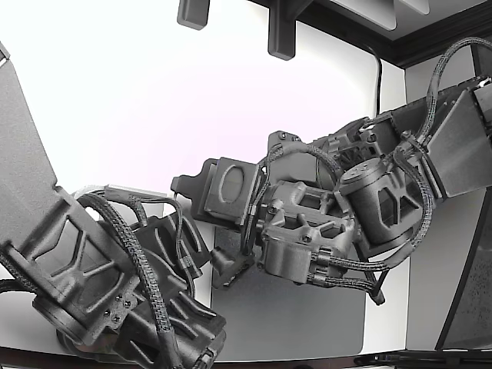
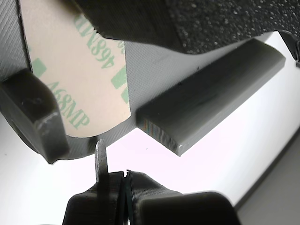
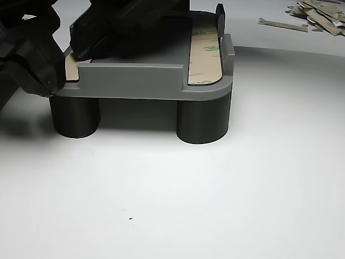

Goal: Peel off protective film from adhesive tape.

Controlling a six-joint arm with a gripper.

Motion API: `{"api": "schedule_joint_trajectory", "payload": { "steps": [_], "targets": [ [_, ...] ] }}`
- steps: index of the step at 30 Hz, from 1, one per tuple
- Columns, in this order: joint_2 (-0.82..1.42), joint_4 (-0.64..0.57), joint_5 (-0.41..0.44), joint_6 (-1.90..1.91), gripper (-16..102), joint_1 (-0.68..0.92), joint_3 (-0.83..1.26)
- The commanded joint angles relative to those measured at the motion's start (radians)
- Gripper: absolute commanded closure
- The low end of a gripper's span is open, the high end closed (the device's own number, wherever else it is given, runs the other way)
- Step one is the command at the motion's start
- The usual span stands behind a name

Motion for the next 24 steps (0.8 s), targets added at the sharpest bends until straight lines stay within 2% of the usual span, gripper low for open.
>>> {"api": "schedule_joint_trajectory", "payload": {
  "steps": [1, 24],
  "targets": [
    [0.015, -0.009, 0.005, 0.002, 97, -0.008, -0.032],
    [0.012, -0.011, 0.003, 0.009, 97, -0.005, -0.032]
  ]
}}
